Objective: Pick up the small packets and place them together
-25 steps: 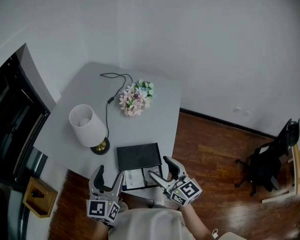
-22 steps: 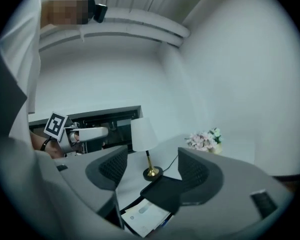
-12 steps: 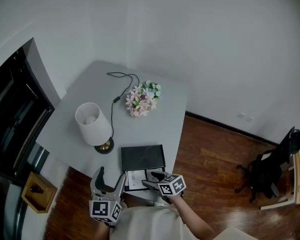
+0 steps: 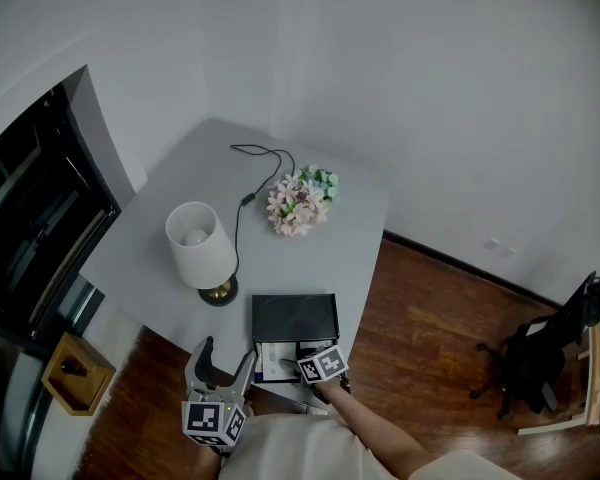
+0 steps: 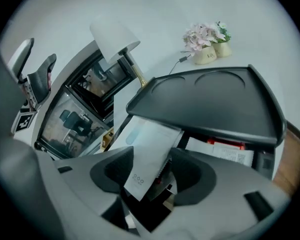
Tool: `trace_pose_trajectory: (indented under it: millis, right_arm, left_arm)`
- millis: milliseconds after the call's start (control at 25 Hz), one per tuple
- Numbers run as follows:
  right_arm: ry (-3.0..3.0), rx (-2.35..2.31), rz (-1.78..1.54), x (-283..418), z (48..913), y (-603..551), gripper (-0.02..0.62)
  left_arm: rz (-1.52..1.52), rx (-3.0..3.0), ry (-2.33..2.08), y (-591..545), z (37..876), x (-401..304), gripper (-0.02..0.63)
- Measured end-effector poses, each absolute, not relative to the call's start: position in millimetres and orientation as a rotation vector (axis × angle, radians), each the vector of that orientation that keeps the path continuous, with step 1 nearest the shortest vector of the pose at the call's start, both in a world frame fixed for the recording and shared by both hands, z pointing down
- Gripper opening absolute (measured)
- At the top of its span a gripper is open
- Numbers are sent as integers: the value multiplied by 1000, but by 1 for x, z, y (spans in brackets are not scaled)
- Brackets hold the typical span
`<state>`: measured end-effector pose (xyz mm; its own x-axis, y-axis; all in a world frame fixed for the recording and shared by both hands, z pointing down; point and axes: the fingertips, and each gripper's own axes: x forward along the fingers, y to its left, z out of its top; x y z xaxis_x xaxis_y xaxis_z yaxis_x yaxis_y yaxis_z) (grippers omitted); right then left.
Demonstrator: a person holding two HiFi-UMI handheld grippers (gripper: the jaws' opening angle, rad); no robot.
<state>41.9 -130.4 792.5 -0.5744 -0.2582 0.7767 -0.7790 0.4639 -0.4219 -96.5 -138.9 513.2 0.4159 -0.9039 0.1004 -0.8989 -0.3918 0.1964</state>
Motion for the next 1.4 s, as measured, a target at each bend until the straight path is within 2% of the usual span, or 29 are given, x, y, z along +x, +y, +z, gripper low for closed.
trace_pose_trajectory:
  millis: [160,360,600,960,1120,1400]
  right_arm:
    - [-2045,862,999,43,797,-130,225]
    - [-2040,905,989,54,791,-129,114]
    - [-2012,977,1035,81,783,-124,34]
    - [-2113,1033,1184,97,732,-103,11]
    - [-2226,1019,1152,88,692,-107,8]
    - [-2300,1008,1051,65,681,-186,8]
  left_arm:
    - [-25,2428,-1598,-137,517,-101,356]
    - [-11,2421,-1592,-135,521,-101,354]
    - [-4,2422,-1568,-135,524,-97,354]
    - [-7,2414,-1574,-134,526,-98,354]
    - [-20,2398,-1598,-131,524,-104,354]
    - [-43,2364,-1646,-126,521,-121,354]
